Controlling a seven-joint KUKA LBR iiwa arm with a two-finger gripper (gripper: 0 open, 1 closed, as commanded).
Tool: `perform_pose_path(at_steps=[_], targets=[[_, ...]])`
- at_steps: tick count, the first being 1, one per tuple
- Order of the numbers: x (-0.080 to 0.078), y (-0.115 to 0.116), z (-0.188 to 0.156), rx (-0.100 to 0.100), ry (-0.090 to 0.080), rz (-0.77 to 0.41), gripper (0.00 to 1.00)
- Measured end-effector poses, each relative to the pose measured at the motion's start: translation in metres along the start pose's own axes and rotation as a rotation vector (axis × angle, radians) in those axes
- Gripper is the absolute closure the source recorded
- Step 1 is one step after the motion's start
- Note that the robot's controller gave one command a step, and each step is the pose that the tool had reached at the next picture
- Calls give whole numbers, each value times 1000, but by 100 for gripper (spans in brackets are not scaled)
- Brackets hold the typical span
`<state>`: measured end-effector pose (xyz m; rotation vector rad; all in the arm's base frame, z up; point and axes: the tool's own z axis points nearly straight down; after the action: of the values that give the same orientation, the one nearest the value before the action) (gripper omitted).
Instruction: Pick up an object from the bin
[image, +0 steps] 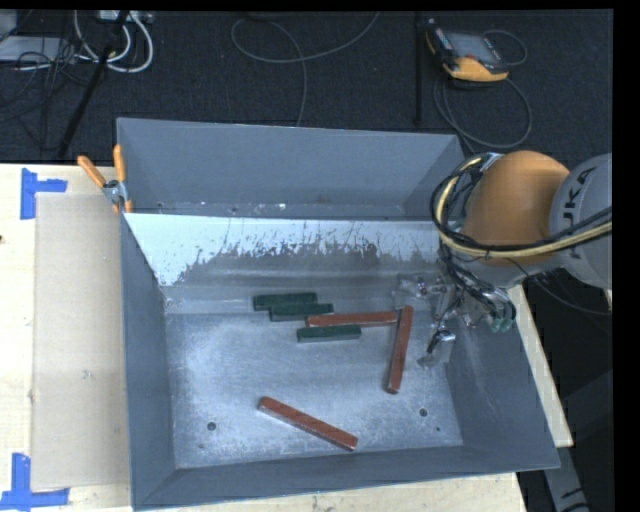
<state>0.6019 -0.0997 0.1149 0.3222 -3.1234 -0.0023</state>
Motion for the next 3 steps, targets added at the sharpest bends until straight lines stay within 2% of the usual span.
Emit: perform_pose_path(at_steps=[1, 2, 3], targets=[[-12, 17, 45, 1, -4, -483, 0], [-14, 16, 42, 4, -7, -481, 100], [-12, -17, -101, 8, -10, -469, 100]])
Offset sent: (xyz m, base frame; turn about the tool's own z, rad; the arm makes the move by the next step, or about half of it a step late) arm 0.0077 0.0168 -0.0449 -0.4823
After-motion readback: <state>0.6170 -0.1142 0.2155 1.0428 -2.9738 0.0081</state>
